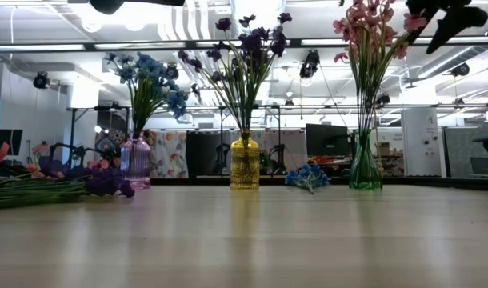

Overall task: Sort flowers into vase by color
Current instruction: Put the violet flowers into the yellow vase

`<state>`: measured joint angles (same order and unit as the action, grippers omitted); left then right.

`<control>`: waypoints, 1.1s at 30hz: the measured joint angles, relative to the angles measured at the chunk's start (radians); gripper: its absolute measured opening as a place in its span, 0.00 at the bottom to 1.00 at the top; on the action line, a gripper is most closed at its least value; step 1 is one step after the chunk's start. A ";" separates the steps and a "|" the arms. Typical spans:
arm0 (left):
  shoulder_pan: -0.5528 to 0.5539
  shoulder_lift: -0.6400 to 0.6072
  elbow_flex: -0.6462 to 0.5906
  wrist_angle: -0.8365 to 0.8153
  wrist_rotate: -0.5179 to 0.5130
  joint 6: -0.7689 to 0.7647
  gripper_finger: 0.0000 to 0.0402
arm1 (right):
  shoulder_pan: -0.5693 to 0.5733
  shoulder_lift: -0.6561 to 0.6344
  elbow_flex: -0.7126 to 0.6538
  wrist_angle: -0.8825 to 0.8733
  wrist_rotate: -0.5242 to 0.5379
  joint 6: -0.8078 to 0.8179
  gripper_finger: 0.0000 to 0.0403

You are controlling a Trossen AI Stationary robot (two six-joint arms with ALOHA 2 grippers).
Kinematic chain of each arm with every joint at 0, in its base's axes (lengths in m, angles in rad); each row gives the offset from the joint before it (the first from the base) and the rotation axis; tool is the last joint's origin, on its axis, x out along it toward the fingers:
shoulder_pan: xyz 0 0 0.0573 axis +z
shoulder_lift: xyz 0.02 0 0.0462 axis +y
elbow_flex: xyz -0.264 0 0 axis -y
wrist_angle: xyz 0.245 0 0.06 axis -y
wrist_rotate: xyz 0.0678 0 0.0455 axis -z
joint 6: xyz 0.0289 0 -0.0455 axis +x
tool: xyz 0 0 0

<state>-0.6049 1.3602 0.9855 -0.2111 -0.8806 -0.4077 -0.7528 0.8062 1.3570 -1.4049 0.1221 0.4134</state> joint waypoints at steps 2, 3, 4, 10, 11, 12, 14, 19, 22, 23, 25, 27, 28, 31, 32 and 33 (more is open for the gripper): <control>0.000 0.000 0.000 -0.002 0.011 -0.029 0.48 | 0.000 0.000 0.012 -0.041 0.000 0.028 0.70; 0.000 0.000 0.000 -0.008 0.032 -0.047 0.48 | 0.000 0.000 0.015 -0.060 0.000 0.044 0.70; 0.000 0.000 0.000 -0.017 0.063 -0.069 0.48 | 0.000 -0.001 0.015 -0.081 0.000 0.054 0.70; 0.000 0.000 0.000 -0.125 0.249 -0.271 0.48 | 0.000 -0.016 -0.004 -0.162 -0.029 0.085 0.70; -0.001 0.000 0.000 -0.156 0.280 -0.316 0.48 | 0.000 -0.024 -0.013 -0.161 -0.063 0.089 0.70; 0.000 0.000 0.000 -0.187 0.311 -0.358 0.48 | 0.000 -0.031 -0.020 -0.161 -0.095 0.093 0.70; 0.000 0.000 0.000 -0.255 0.379 -0.445 0.48 | 0.000 -0.049 -0.034 -0.165 -0.125 0.104 0.70; -0.002 0.000 0.000 -0.385 0.547 -0.638 0.48 | 0.000 -0.122 -0.073 -0.166 -0.173 0.143 0.70; -0.008 0.000 0.000 -0.444 0.617 -0.727 0.48 | 0.000 -0.168 -0.105 -0.166 -0.236 0.173 0.69; -0.010 0.000 0.000 -0.466 0.634 -0.753 0.48 | 0.000 -0.183 -0.119 -0.166 -0.246 0.177 0.69; -0.015 0.000 0.000 -0.507 0.662 -0.804 0.48 | 0.000 -0.217 -0.151 -0.170 -0.266 0.184 0.68; -0.022 0.000 0.000 -0.543 0.678 -0.848 0.48 | 0.000 -0.253 -0.188 -0.171 -0.297 0.195 0.67; -0.028 0.000 0.000 -0.560 0.686 -0.868 0.48 | 0.000 -0.269 -0.211 -0.165 -0.316 0.199 0.67; -0.044 0.005 0.000 -0.590 0.690 -0.924 0.48 | 0.000 -0.326 -0.270 -0.125 -0.371 0.224 0.66; -0.049 0.009 0.000 -0.608 0.690 -0.949 0.48 | 0.000 -0.345 -0.286 -0.116 -0.392 0.229 0.65; -0.054 0.016 0.000 -0.634 0.696 -0.979 0.48 | 0.000 -0.362 -0.299 -0.106 -0.415 0.234 0.65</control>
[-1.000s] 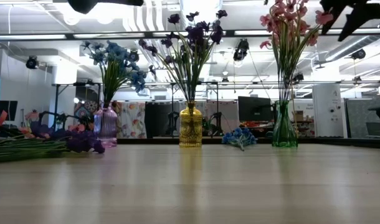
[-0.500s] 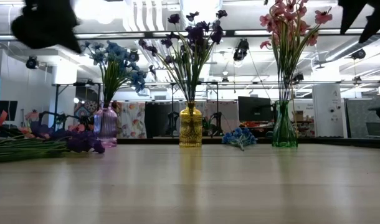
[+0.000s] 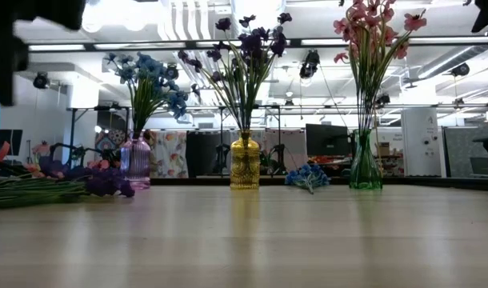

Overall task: Sort flowers into vase by color
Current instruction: Put the violet flowers into the yellow vase

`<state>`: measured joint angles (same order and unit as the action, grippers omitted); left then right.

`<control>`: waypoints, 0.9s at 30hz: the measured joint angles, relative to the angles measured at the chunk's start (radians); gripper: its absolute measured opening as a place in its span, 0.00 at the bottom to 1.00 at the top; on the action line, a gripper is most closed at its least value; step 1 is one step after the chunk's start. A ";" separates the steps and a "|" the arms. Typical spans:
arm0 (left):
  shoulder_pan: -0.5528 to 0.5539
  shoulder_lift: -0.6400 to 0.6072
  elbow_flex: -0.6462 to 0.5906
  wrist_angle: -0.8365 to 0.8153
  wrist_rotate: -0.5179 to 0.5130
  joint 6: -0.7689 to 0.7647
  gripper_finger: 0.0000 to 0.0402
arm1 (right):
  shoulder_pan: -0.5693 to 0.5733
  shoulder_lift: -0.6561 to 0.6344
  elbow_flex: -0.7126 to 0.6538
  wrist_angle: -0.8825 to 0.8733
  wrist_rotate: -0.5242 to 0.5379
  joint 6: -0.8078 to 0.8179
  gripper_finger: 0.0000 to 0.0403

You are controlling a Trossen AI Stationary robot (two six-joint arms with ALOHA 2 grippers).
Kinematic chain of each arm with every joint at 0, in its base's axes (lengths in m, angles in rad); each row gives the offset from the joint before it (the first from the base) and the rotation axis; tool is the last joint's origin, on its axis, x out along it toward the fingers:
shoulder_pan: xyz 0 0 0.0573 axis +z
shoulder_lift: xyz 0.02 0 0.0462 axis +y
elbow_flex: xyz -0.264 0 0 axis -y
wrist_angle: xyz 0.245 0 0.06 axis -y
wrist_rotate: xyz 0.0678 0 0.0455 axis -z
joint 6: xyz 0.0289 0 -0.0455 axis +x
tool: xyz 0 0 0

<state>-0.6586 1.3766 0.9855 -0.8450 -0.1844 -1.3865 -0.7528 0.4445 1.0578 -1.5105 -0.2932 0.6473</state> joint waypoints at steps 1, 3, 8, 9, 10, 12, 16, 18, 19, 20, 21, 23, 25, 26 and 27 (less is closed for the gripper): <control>-0.004 0.010 0.000 -0.031 0.019 -0.032 0.48 | 0.000 -0.014 -0.012 0.015 -0.022 0.001 0.65; -0.015 0.036 0.000 -0.097 0.066 -0.090 0.48 | 0.000 -0.032 -0.032 0.050 -0.054 0.001 0.64; -0.029 0.110 0.000 -0.160 0.174 -0.149 0.48 | 0.000 -0.055 -0.047 0.087 -0.082 -0.002 0.63; -0.028 0.125 0.000 -0.159 0.186 -0.152 0.48 | 0.000 -0.054 -0.048 0.093 -0.093 -0.008 0.63; -0.028 0.138 0.000 -0.158 0.195 -0.157 0.48 | 0.000 -0.053 -0.050 0.094 -0.103 -0.012 0.63; -0.028 0.163 0.000 -0.159 0.201 -0.165 0.48 | 0.000 -0.054 -0.052 0.105 -0.109 -0.017 0.63; -0.028 0.208 0.000 -0.158 0.201 -0.168 0.48 | 0.000 -0.054 -0.066 0.114 -0.108 -0.053 0.63; -0.028 0.225 0.000 -0.158 0.201 -0.169 0.48 | 0.000 -0.057 -0.073 0.114 -0.108 -0.068 0.63; -0.028 0.235 0.000 -0.158 0.201 -0.172 0.48 | 0.000 -0.061 -0.076 0.114 -0.108 -0.069 0.63; -0.028 0.244 0.000 -0.157 0.201 -0.174 0.48 | 0.000 -0.064 -0.079 0.114 -0.108 -0.069 0.63; -0.028 0.253 0.000 -0.156 0.201 -0.176 0.48 | 0.000 -0.067 -0.080 0.114 -0.108 -0.070 0.63; -0.028 0.267 0.000 -0.151 0.200 -0.176 0.48 | 0.000 -0.070 -0.081 0.115 -0.108 -0.070 0.63; -0.028 0.281 0.000 -0.153 0.196 -0.179 0.48 | 0.000 -0.071 -0.081 0.121 -0.108 -0.071 0.63; -0.028 0.289 0.000 -0.154 0.194 -0.182 0.48 | 0.000 -0.071 -0.081 0.124 -0.108 -0.071 0.63; -0.027 0.295 0.000 -0.154 0.192 -0.185 0.48 | 0.000 -0.071 -0.081 0.128 -0.108 -0.071 0.63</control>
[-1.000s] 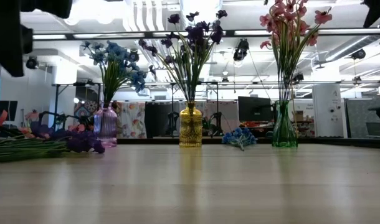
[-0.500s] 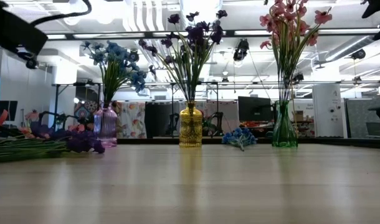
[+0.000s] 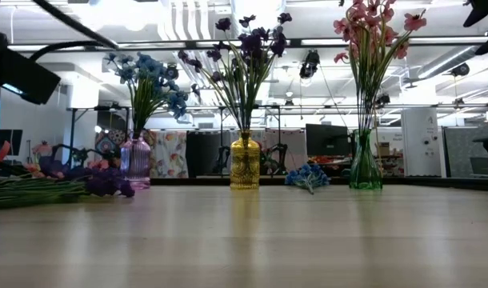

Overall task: Sort flowers into vase by color
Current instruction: Put the violet flowers into the yellow vase

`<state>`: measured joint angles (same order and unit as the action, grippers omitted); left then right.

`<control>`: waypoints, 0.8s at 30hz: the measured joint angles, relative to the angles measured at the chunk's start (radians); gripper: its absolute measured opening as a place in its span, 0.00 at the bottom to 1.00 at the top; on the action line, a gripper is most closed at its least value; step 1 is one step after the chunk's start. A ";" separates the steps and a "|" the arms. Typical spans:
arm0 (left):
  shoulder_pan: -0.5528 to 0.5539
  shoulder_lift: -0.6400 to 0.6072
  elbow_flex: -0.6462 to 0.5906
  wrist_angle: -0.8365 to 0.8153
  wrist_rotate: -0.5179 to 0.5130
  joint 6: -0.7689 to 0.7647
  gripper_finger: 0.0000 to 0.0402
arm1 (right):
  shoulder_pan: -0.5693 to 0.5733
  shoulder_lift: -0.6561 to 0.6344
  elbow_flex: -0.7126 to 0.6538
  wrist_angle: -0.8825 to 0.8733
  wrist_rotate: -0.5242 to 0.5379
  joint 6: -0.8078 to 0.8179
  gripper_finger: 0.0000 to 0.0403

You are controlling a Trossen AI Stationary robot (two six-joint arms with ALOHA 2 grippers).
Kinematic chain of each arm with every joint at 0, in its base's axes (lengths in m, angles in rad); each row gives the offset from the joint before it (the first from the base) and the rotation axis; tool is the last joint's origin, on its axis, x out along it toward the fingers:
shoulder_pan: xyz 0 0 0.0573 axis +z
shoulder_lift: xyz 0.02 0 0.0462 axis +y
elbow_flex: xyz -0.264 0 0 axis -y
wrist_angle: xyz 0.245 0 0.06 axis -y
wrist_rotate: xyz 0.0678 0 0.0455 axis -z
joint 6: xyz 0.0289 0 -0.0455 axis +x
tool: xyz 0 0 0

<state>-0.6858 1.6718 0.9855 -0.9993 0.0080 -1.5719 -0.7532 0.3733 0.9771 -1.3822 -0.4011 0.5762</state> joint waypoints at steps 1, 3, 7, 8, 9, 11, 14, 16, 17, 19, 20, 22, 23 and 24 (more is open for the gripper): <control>0.000 0.008 0.000 0.000 -0.001 -0.001 0.48 | 0.000 0.000 0.000 0.007 0.000 0.000 0.63; 0.000 0.025 0.000 0.000 -0.004 -0.006 0.48 | 0.000 0.000 0.000 0.012 0.000 0.000 0.62; 0.000 0.055 0.000 0.015 -0.006 -0.010 0.46 | 0.000 0.000 0.000 0.012 0.000 0.000 0.62; 0.000 0.061 0.000 0.022 -0.005 -0.010 0.45 | 0.000 0.000 0.000 0.012 0.000 0.000 0.62; 0.000 0.069 0.000 0.025 -0.002 -0.010 0.42 | 0.000 0.000 0.000 0.012 0.000 -0.001 0.62; 0.001 0.080 0.002 0.032 0.001 -0.011 0.37 | 0.000 0.000 0.000 0.012 0.000 -0.001 0.62; 0.004 0.093 0.005 0.041 0.011 -0.011 0.26 | 0.000 0.000 0.000 0.012 0.000 -0.002 0.62; 0.005 0.097 0.005 0.050 0.018 -0.010 0.18 | 0.000 0.000 0.000 0.016 0.000 -0.001 0.62; 0.005 0.095 0.004 0.056 0.021 -0.010 0.13 | 0.000 0.000 0.000 0.024 0.000 0.000 0.62; 0.006 0.089 0.004 0.057 0.022 -0.009 0.05 | 0.000 0.000 0.000 0.049 0.000 0.006 0.61; 0.006 0.085 0.000 0.053 0.023 -0.008 0.02 | 0.000 0.000 0.000 0.059 0.000 0.006 0.61; 0.006 0.076 -0.001 0.053 0.025 0.003 0.02 | 0.000 0.000 0.003 0.093 0.000 0.006 0.61; 0.006 0.069 -0.001 0.057 0.027 0.012 0.02 | 0.000 0.000 0.005 0.104 0.000 0.006 0.61; 0.007 0.063 0.000 0.056 0.028 0.020 0.01 | 0.000 0.000 0.006 0.113 0.000 0.006 0.61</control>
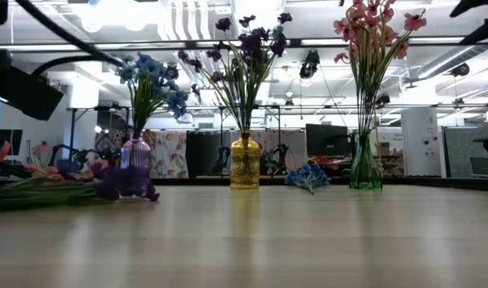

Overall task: Sort flowers into vase by color
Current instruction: Put the violet flowers into the yellow vase

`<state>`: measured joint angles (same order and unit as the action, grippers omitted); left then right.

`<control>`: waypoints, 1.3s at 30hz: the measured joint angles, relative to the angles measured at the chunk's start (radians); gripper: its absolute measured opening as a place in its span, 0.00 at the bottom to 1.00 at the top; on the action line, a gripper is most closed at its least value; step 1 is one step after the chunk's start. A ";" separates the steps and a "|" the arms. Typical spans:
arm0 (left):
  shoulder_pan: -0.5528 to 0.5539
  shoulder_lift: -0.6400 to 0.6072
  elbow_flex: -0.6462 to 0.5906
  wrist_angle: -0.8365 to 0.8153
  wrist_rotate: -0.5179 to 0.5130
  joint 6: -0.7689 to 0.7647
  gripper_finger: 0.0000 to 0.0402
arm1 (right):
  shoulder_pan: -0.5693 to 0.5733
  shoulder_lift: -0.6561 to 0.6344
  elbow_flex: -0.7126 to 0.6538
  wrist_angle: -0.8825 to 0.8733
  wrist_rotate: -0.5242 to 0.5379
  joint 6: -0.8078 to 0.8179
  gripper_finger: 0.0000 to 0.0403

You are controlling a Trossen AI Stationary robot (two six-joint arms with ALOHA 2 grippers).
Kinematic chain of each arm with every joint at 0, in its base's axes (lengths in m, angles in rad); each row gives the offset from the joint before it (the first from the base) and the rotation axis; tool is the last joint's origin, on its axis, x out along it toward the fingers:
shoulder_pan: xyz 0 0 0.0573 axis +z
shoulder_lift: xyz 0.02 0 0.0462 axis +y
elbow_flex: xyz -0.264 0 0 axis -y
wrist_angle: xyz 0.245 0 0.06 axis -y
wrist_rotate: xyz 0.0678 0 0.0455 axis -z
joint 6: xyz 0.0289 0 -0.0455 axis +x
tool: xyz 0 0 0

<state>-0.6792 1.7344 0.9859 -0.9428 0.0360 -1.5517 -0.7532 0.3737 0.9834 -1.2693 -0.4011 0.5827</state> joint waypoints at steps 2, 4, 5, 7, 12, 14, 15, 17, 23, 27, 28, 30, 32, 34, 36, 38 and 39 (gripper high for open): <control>0.000 -0.011 0.006 0.000 0.000 0.017 0.00 | 0.000 0.000 0.006 0.022 0.000 0.000 0.61; 0.000 -0.026 0.018 0.001 -0.002 0.044 0.00 | 0.000 0.000 0.017 0.034 0.000 -0.002 0.60; 0.000 -0.036 0.025 0.001 -0.003 0.058 0.00 | 0.000 0.000 0.023 0.034 0.000 -0.004 0.60; 0.000 -0.061 0.036 0.004 -0.008 0.078 0.00 | 0.000 0.000 0.034 0.040 0.000 -0.005 0.60; -0.002 -0.137 0.069 0.006 -0.031 0.154 0.00 | 0.000 0.000 0.072 0.052 0.000 -0.021 0.61; -0.002 -0.171 0.091 0.011 -0.063 0.206 0.00 | 0.000 0.000 0.085 0.054 -0.003 -0.026 0.60; -0.003 -0.187 0.104 0.016 -0.086 0.242 0.00 | 0.000 0.000 0.091 0.056 -0.008 -0.030 0.60; -0.003 -0.220 0.133 0.034 -0.143 0.321 0.00 | 0.000 0.000 0.100 0.063 -0.023 -0.035 0.60; -0.002 -0.296 0.226 0.135 -0.356 0.674 0.00 | 0.000 0.000 0.110 0.180 -0.066 -0.051 0.60; -0.001 -0.332 0.262 0.275 -0.447 0.961 0.00 | 0.000 0.000 0.122 0.297 -0.127 -0.057 0.60; 0.002 -0.340 0.264 0.326 -0.451 1.041 0.00 | 0.000 0.000 0.130 0.325 -0.135 -0.060 0.60; 0.005 -0.358 0.257 0.439 -0.454 1.201 0.00 | 0.000 0.000 0.146 0.362 -0.149 -0.062 0.60; 0.015 -0.376 0.240 0.542 -0.442 1.342 0.00 | 0.000 0.000 0.165 0.394 -0.150 -0.065 0.60; 0.028 -0.390 0.224 0.594 -0.437 1.439 0.00 | 0.000 0.000 0.185 0.409 -0.151 -0.069 0.60; 0.049 -0.400 0.207 0.625 -0.438 1.499 0.00 | 0.000 0.000 0.199 0.426 -0.152 -0.070 0.60; 0.073 -0.413 0.176 0.684 -0.438 1.551 0.00 | 0.000 0.000 0.209 0.423 -0.152 -0.071 0.60; 0.088 -0.421 0.153 0.730 -0.437 1.579 0.00 | 0.000 0.000 0.212 0.424 -0.153 -0.071 0.60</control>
<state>-0.5915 1.3130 1.1393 -0.2133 -0.4010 0.0273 -0.7528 0.3733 1.1953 -0.8455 -0.5541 0.5120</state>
